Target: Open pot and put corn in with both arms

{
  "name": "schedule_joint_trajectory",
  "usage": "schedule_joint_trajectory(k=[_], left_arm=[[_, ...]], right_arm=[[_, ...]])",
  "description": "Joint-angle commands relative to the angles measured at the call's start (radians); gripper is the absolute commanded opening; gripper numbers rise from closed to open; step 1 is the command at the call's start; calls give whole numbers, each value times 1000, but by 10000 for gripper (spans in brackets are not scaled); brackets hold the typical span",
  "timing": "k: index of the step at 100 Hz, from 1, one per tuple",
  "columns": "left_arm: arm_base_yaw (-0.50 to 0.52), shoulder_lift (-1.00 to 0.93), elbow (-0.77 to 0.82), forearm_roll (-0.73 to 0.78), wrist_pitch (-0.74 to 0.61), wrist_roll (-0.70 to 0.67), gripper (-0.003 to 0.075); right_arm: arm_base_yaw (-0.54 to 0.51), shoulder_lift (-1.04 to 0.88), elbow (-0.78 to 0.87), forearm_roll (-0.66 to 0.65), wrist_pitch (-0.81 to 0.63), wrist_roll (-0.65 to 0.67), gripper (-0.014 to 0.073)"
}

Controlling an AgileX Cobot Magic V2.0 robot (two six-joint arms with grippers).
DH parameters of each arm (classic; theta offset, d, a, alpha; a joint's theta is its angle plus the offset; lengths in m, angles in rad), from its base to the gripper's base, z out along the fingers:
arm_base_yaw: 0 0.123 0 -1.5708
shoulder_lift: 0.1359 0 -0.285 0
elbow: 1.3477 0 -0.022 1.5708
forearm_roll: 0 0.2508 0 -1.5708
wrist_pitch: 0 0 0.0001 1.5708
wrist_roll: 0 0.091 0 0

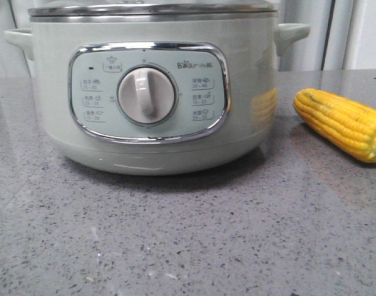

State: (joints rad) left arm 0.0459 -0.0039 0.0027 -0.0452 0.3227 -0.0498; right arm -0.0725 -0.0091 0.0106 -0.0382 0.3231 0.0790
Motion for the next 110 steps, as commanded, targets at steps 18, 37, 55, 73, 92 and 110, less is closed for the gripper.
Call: schedule_joint_trajectory(k=[18, 37, 55, 73, 92, 110], left_arm=[[2, -30, 20, -11, -47, 0, -20], [2, -30, 20, 45, -55, 0, -20], [2, -30, 20, 76, -70, 0, -20], [2, -30, 20, 76, -92, 0, -20], [2, -30, 20, 76, -117, 0, -20], [2, -30, 20, 76, -159, 0, -20]], right_arm=[[-4, -24, 18, -15, -18, -6, -70], [-4, -24, 18, -15, -18, -6, -70], [-4, -24, 18, -15, -20, -6, -70], [-4, -24, 18, -15, -26, -6, -70], [-4, -24, 18, -15, -36, -6, -70], [-4, -24, 18, -15, -84, -6, -70]])
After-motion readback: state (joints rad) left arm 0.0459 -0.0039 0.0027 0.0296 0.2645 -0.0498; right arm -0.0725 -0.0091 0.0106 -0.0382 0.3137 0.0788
